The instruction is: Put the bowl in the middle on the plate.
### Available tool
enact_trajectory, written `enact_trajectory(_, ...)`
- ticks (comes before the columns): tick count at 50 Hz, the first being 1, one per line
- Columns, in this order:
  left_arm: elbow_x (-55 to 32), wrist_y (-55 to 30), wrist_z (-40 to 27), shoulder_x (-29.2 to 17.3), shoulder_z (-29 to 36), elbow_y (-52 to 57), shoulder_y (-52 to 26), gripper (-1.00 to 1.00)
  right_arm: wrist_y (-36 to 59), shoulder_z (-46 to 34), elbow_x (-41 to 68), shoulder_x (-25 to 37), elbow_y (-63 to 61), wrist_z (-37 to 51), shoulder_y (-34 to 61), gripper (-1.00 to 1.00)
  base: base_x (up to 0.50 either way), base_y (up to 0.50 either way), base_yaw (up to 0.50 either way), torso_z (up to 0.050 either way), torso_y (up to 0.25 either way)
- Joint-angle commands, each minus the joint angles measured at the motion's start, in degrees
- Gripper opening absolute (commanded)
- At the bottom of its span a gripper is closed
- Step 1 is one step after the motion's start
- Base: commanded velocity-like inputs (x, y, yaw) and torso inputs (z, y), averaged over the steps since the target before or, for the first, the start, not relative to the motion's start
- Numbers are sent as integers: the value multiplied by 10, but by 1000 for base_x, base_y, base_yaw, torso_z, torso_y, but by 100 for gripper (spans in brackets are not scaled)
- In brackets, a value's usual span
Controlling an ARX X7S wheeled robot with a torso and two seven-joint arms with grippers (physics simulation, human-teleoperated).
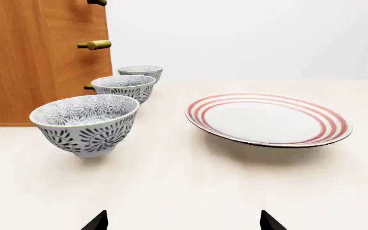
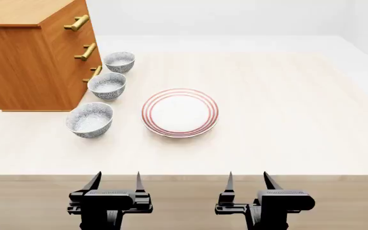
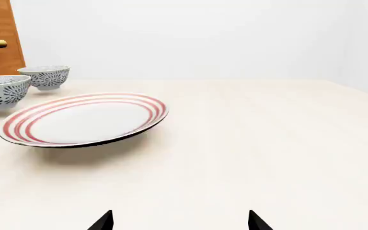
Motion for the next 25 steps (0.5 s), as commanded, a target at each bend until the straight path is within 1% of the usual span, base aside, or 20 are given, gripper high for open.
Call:
enact_trajectory(1,-8,0,-13,-9,10,-7,-3,100,9,-10,8,10,0,10,1,100,0,0,0,0,0)
enact_trajectory(8,-19,-11,-29,-22,27,2,-2,100,18,-28,14,24,-5,22,0,100,0,0,0,0,0)
enact_trajectory(10,-16,-29,-35,-25,31,16,-4,100,36,-33,10,28,-22,27,1,100,0,0,0,0,0)
enact_trajectory(13,-17,-88,-43,-31,34,61,-13,100,94,-35,10,33,-70,34,8,100,0,0,0,0,0)
enact_trajectory(15,-22,-190,-45,-36,34,128,-44,100,220,-33,18,45,-169,28,28,100,0,0,0,0,0)
enact_trajectory(16,-19,-207,-49,-38,35,142,-53,100,256,-30,21,49,-196,29,38,100,0,0,0,0,0)
enact_trajectory(17,-21,-250,-50,-41,35,175,-75,100,327,-26,28,58,-243,24,64,100,0,0,0,0,0)
enact_trajectory(18,-21,-266,-52,-42,35,188,-83,100,356,-20,36,60,-265,21,74,100,0,0,0,0,0)
enact_trajectory(20,-21,-290,-55,-45,36,210,-98,100,402,-18,40,66,-289,22,98,100,0,0,0,0,0)
enact_trajectory(25,-23,-300,-57,-50,40,224,-107,100,409,-20,38,71,-305,28,114,100,0,0,0,0,0)
